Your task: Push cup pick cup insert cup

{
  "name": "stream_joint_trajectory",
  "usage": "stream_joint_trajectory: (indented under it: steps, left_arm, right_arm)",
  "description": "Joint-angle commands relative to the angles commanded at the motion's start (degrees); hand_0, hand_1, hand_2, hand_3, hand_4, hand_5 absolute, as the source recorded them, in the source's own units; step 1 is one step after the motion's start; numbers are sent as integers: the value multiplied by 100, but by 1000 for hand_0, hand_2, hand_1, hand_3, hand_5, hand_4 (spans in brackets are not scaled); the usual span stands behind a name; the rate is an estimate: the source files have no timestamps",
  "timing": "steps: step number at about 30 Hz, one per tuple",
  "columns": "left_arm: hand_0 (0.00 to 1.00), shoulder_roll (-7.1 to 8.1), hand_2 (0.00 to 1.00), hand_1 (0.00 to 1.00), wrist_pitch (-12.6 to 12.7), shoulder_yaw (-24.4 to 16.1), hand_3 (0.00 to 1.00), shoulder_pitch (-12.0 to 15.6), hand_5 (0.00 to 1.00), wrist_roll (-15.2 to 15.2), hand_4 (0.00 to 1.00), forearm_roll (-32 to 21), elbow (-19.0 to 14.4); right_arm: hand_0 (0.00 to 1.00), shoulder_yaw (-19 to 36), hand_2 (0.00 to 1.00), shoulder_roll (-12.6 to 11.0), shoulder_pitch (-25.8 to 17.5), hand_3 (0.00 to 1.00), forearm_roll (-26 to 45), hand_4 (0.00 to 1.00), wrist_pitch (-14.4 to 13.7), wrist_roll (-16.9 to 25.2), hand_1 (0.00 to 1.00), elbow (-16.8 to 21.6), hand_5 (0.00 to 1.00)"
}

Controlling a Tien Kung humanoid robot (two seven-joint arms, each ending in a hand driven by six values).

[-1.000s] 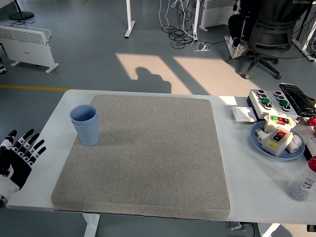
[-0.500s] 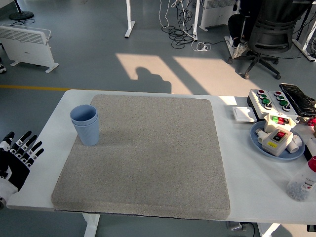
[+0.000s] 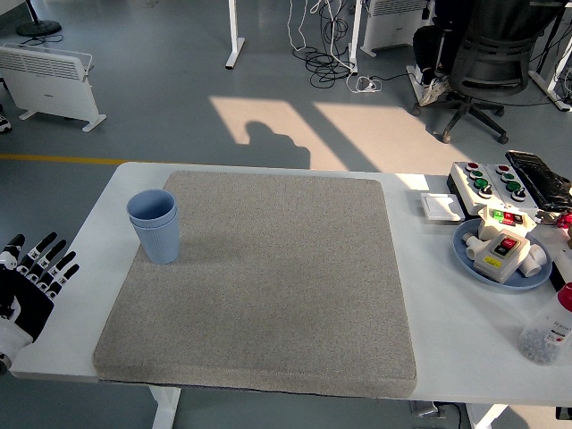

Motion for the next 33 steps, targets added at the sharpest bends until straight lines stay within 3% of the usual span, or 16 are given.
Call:
stream_joint_trajectory:
  steps: [33]
  left_arm:
    - [901,-16,936,902,19,8,884,-21,998,3,678,-64,15]
  right_arm:
    - [730,15,636,7,25,572,-27,128,5,-6,664,-2,365]
